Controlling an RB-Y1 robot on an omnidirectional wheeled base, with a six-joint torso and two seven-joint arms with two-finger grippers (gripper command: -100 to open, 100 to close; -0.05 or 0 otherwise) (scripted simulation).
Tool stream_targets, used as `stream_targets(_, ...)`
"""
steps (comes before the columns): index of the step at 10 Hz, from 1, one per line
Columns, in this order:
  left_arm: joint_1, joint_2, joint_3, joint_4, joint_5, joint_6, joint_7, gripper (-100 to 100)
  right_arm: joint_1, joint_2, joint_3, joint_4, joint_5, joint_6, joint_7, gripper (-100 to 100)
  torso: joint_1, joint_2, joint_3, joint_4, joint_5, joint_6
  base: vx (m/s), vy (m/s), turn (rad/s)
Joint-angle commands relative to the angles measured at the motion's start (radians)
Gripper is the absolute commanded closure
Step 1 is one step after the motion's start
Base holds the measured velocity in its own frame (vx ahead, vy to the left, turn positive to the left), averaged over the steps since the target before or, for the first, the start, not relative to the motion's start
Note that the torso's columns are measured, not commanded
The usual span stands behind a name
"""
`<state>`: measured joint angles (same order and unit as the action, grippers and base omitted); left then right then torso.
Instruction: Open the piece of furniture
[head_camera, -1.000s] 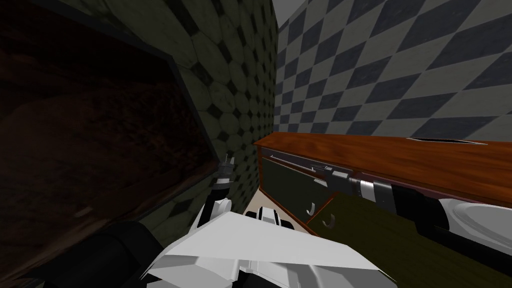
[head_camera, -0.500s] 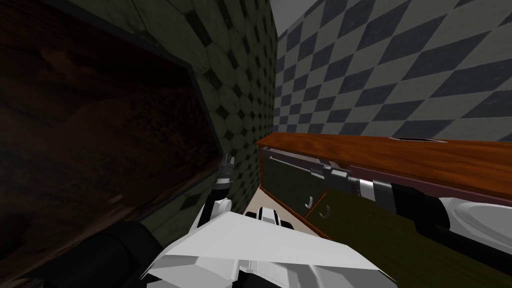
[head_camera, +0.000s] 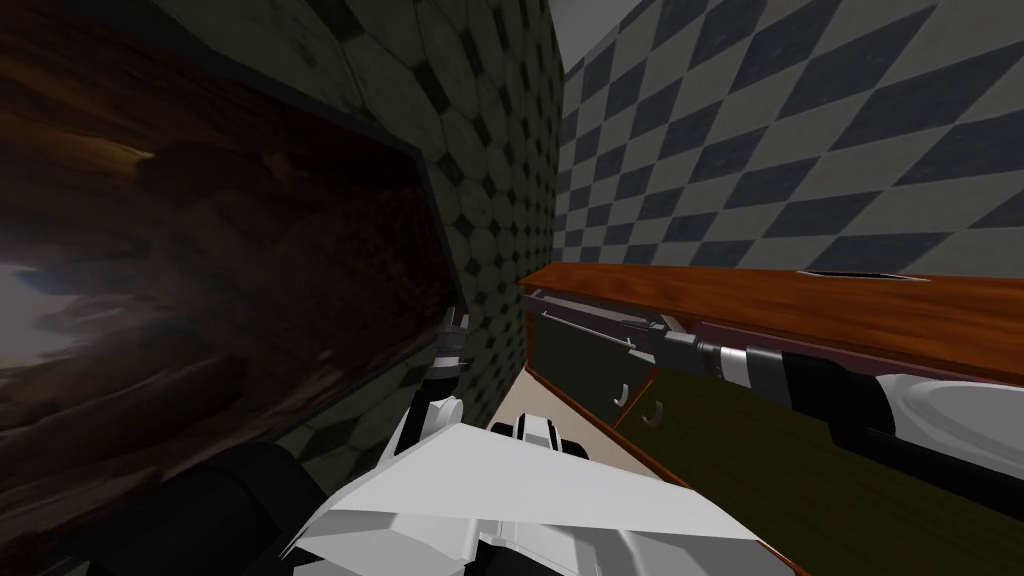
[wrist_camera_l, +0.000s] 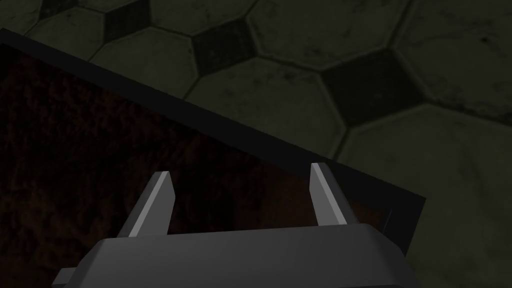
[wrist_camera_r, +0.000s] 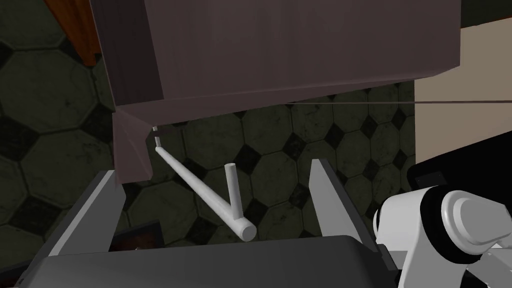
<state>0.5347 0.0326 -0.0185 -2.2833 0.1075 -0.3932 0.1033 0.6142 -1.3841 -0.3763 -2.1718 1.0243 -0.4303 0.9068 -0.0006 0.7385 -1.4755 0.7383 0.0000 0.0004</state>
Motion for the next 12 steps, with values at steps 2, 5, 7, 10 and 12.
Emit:
stream_targets(2,0.000,0.000,0.000,0.000,0.000,0.000,0.000,0,-0.012,-0.052,-0.053,0.065,-0.025,-0.013,-0.055,-100,0.002,0.000,0.000,0.000,0.000,0.000,-0.106,0.024,0.148)
stream_targets(5,0.000,0.000,0.000,0.000,0.000,0.000,0.000,0,-0.030,-0.100,-0.090,0.120,-0.046,-0.020,-0.101,-100,0.000,0.000,0.000,0.000,0.000,0.000,-0.111,0.018,0.133)
stream_targets(7,0.000,0.000,0.000,0.000,0.000,0.000,0.000,0,-0.023,-0.084,-0.079,0.108,-0.040,-0.018,-0.086,0,0.000,-0.002,-0.001,0.000,0.000,0.000,-0.028,0.000,0.011)
stream_targets(10,0.000,0.000,0.000,0.000,0.000,0.000,0.000,0,-0.023,-0.084,-0.079,0.108,-0.039,-0.017,-0.086,0,0.001,-0.002,-0.001,-0.001,0.000,0.000,0.000,0.000,0.000)
stream_targets(12,0.000,0.000,0.000,0.000,0.000,0.000,0.000,0,-0.023,-0.084,-0.079,0.108,-0.039,-0.017,-0.086,0,0.001,0.000,0.000,0.000,0.000,0.000,0.000,0.000,0.000)
